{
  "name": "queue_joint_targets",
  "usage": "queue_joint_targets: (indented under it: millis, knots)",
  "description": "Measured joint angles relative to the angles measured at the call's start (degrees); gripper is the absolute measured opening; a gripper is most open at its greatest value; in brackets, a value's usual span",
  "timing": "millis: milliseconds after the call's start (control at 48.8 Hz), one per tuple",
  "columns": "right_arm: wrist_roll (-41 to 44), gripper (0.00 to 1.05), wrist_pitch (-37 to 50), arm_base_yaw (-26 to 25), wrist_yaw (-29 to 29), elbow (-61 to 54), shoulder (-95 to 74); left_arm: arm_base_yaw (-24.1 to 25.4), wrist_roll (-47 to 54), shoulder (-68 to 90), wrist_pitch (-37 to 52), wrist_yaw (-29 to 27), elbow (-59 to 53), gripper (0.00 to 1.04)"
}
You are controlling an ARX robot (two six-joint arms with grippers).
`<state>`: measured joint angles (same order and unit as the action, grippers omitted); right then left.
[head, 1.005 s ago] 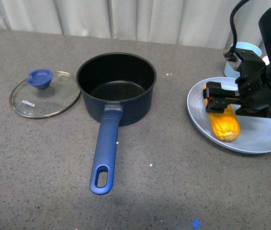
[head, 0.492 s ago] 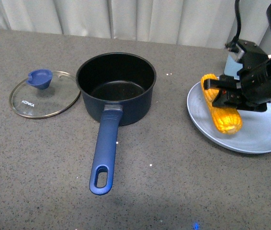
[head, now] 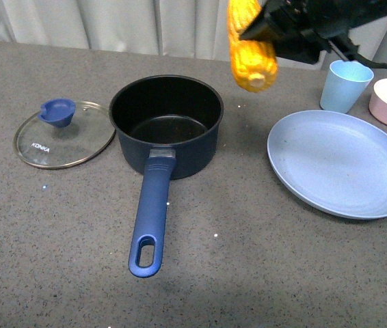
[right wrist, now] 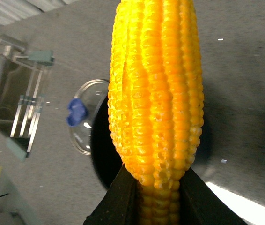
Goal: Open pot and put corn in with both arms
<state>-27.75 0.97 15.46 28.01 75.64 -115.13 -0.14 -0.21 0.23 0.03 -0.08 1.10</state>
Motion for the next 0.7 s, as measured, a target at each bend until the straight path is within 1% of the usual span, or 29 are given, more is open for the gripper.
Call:
queue_joint_targets:
  millis: [123, 267, 410, 697]
  knots:
    - [-5.6, 0.14, 0.8, 2.5, 1.1, 3.5, -2.9, 0.0, 0.0, 0.0, 0.0, 0.0, 0.0, 0.98]
    - [-9.0, 0.13, -0.2, 4.7, 0.9, 6.8, -6.8, 0.0, 0.0, 0.0, 0.0, 0.0, 0.0, 0.98]
    - [-14.2, 0.13, -0.7, 7.0, 1.7, 10.0, -12.0, 0.0, 0.0, 0.0, 0.0, 0.0, 0.0, 0.98]
    - [-15.2, 0.13, -3.5, 8.7, 1.1, 14.4, -15.4, 0.0, 0.0, 0.0, 0.0, 0.0, 0.0, 0.98]
